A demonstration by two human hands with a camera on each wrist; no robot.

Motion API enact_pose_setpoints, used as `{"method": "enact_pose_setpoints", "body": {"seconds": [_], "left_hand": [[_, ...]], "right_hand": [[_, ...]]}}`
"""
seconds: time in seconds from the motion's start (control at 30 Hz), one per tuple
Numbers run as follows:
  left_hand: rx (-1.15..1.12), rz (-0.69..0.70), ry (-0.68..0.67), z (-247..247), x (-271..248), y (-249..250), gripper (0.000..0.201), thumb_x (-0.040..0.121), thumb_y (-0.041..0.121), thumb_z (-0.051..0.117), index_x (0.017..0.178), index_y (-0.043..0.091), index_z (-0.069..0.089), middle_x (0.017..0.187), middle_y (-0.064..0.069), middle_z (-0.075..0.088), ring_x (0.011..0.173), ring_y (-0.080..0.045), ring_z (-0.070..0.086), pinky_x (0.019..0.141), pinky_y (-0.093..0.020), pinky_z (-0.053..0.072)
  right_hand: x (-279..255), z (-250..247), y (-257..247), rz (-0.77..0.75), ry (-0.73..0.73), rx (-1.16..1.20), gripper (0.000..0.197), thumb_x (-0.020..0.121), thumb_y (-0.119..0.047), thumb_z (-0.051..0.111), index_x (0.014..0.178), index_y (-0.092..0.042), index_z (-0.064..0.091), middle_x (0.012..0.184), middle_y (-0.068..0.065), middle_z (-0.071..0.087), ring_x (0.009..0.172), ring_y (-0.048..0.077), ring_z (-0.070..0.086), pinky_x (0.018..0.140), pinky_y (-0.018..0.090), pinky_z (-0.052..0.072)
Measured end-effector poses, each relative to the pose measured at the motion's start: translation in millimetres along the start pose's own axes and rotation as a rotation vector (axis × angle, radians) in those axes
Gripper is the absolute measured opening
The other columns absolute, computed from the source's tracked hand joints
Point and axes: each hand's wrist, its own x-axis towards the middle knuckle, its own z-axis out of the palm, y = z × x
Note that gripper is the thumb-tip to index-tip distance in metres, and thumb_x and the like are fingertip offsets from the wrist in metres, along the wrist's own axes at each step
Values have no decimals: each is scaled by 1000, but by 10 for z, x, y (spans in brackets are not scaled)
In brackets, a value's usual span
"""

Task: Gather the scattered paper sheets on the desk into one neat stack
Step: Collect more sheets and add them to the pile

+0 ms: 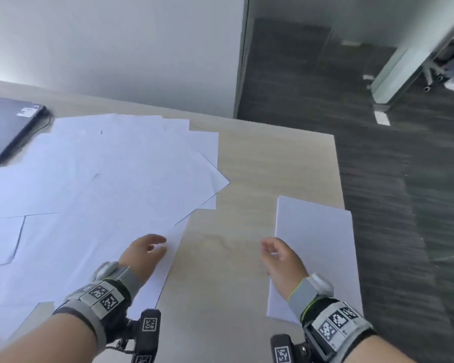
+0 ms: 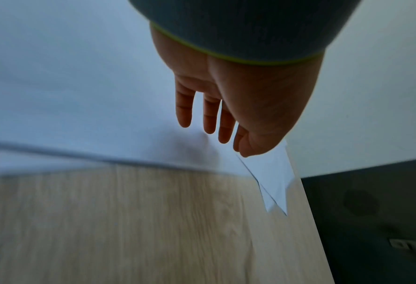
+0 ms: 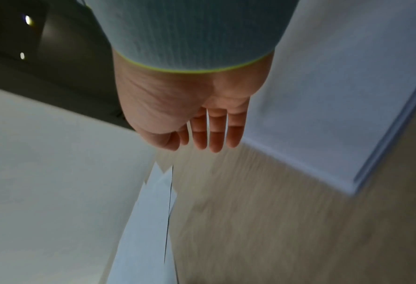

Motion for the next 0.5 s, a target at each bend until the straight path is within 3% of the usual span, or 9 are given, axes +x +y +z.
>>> {"method": "enact_pose_setpoints", "body": {"seconds": [0.1, 0.17, 0.23, 0.33, 0.5], "left_hand": [[118, 42, 111, -301, 150, -309, 24, 90, 18, 69, 113, 24, 72, 132, -4, 60, 103, -20, 57, 86, -31, 43], [189, -2, 194, -626, 286, -575, 28, 86, 23, 71, 114, 28, 71, 139, -3, 57, 114, -24, 57, 95, -35, 44], [223, -81, 235, -793, 390, -680, 35, 84, 28, 70, 118, 32, 68, 144, -3, 51, 122, -29, 54, 102, -42, 46], [258, -174, 247, -1136, 537, -820, 47, 83, 34, 68, 129, 34, 60, 151, -3, 42, 129, -34, 48, 104, -47, 44], [292, -251, 198, -1714, 845, -1058, 71, 77, 48, 63, 144, 38, 43, 158, -1, 33, 132, -31, 49, 103, -49, 46]], "right_hand": [[-18, 443, -189, 111, -101, 99, 10, 96, -24, 58, 100, -32, 63, 101, -4, 68, 88, 14, 66, 70, 32, 55], [-42, 858, -394, 230, -156, 217, 8, 98, -19, 58, 103, -22, 63, 105, 4, 67, 84, 18, 66, 62, 30, 51], [-92, 1046, -522, 350, -186, 363, 11, 99, -18, 58, 108, -16, 63, 105, 8, 67, 86, 22, 66, 66, 33, 52], [-126, 1377, -680, 429, -186, 498, 17, 99, -21, 58, 115, -16, 60, 116, 8, 66, 101, 26, 67, 81, 42, 53], [-148, 1777, -962, 471, -113, 502, 29, 99, -25, 56, 127, -18, 53, 127, 5, 60, 113, 30, 61, 101, 51, 48]]}}
